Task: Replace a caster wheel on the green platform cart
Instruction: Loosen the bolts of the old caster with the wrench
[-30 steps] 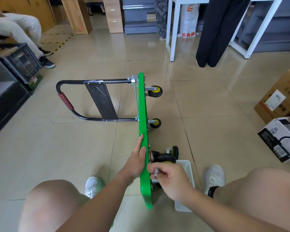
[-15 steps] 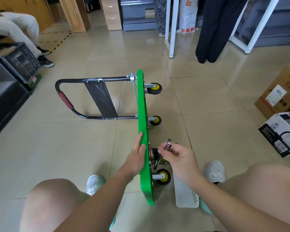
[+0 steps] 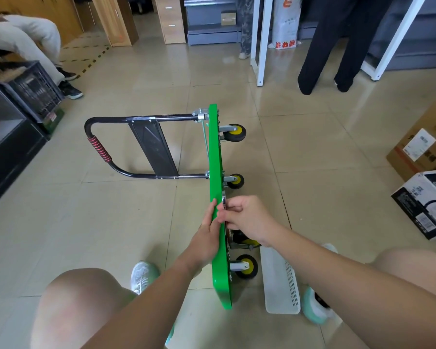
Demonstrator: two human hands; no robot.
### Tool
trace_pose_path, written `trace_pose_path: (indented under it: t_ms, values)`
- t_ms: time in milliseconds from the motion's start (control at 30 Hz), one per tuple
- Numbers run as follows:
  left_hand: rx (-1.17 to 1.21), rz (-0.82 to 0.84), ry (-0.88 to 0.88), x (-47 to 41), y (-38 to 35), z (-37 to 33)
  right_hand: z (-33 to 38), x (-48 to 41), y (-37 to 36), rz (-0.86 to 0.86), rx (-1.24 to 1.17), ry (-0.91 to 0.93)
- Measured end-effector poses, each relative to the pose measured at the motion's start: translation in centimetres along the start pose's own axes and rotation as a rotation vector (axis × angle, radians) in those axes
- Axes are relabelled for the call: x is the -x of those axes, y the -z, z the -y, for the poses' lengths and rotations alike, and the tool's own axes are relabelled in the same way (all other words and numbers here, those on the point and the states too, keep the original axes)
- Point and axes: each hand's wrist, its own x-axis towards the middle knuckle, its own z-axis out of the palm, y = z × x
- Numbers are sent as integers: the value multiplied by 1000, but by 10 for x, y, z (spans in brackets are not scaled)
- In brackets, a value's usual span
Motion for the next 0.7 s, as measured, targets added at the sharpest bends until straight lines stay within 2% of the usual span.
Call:
trace_pose_path:
  t_ms: [133,267,433,533,700]
  values:
    - [45,3,-28,1,-1,3,-9,23,-7,-55,29,91]
    - [-30,0,-37,1,0,0,-40,58,-14,-125,75,118]
    - [-69,-19,-39,1,0,2,-83,94,-20,-121,304,382]
    - [-44,-17,-31,1,0,1,-89,99,-20,-174,215,433]
    - [-56,-6,-43,5,1,-3,-62,83,-7,-289,-96,218]
